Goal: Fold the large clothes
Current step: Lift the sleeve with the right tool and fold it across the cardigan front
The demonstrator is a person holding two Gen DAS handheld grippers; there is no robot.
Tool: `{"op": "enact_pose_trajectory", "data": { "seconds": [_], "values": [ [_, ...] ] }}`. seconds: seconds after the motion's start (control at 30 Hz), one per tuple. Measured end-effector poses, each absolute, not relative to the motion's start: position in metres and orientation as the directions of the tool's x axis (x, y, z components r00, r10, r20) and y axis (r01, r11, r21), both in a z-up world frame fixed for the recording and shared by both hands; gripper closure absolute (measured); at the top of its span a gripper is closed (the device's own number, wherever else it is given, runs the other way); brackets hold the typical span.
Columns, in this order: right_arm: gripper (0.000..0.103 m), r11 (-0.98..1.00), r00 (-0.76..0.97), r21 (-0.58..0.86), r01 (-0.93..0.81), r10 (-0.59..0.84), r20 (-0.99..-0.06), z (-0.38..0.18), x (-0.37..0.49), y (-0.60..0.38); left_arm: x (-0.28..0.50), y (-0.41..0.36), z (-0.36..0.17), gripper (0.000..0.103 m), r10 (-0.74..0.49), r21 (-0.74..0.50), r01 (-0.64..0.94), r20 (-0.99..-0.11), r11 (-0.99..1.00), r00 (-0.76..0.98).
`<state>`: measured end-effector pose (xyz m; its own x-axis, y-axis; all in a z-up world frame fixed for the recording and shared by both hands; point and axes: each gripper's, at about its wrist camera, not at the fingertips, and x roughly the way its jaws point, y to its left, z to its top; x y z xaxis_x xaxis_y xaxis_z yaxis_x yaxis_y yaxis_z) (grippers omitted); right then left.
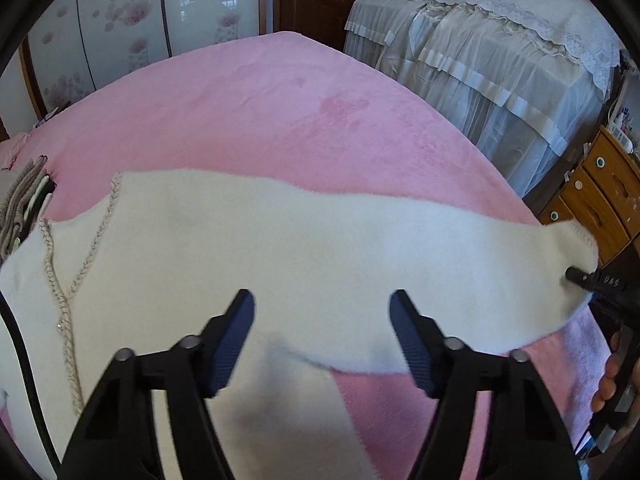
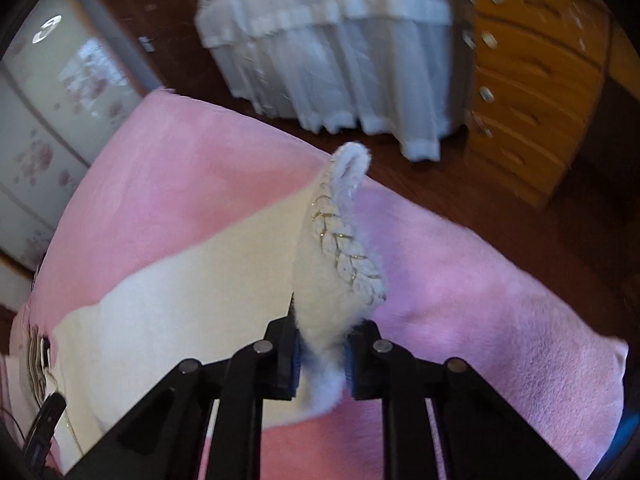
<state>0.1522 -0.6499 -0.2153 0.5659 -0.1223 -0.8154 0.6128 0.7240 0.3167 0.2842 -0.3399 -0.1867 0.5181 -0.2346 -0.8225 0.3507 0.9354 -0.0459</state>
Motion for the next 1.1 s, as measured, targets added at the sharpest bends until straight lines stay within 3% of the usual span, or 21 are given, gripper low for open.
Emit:
{"op": "enact_pose_trajectory", "data": {
  "seconds": [0.17,0.27,0.4,0.6,0.77,0.9,0.97,1.03,1.1],
  "values": [
    [0.087,0.843,0.707,0.372,0.388,-0.013,-0.707,-0.141,0.180,-0.565,0.282,-0.290,-0.161,0.046,-0.256,-0.075,0.353,-0.826,0.933,0.501],
    [0.087,0.894,0.758,0.396,0.208,0.109,-0.643,-0.102,0.202,-0.491,0.278,-0.239,-0.137,0.030,-0.216,-0.045,0.298,-0.792,0.953,0.571],
    [0.087,0.905,0.746,0.425,0.004,0.280,-0.604,-0.082,0.234,-0.397,0.278,-0.164,-0.118,0.028,-0.159,-0.036,0.206,-0.771,0.978,0.617],
    [0.086,0.895,0.617,0.422,-0.143,0.415,-0.669,-0.119,0.282,-0.266,0.285,-0.060,-0.121,0.028,-0.098,-0.044,0.102,-0.776,0.994,0.623],
    [0.083,0.928,0.425,0.353,-0.119,0.369,-0.826,-0.205,0.308,-0.204,0.288,-0.017,-0.152,0.028,-0.125,-0.101,0.074,-0.816,0.992,0.564],
    [0.081,0.925,0.364,0.366,-0.104,0.378,-0.851,-0.240,0.295,-0.199,0.286,-0.018,-0.174,0.028,-0.169,-0.126,0.117,-0.833,0.985,0.527],
    [0.063,0.915,0.372,0.387,-0.112,0.399,-0.838,-0.237,0.288,-0.206,0.286,-0.024,-0.179,0.028,-0.214,-0.159,0.151,-0.835,0.976,0.507],
    [0.051,0.912,0.388,0.396,-0.109,0.406,-0.828,-0.227,0.279,-0.218,0.287,-0.027,-0.184,0.028,-0.251,-0.191,0.170,-0.831,0.967,0.495],
    [0.050,0.913,0.409,0.387,-0.131,0.406,-0.817,-0.216,0.269,-0.228,0.290,-0.034,-0.187,0.028,-0.290,-0.228,0.185,-0.827,0.956,0.482]
  ]
}}
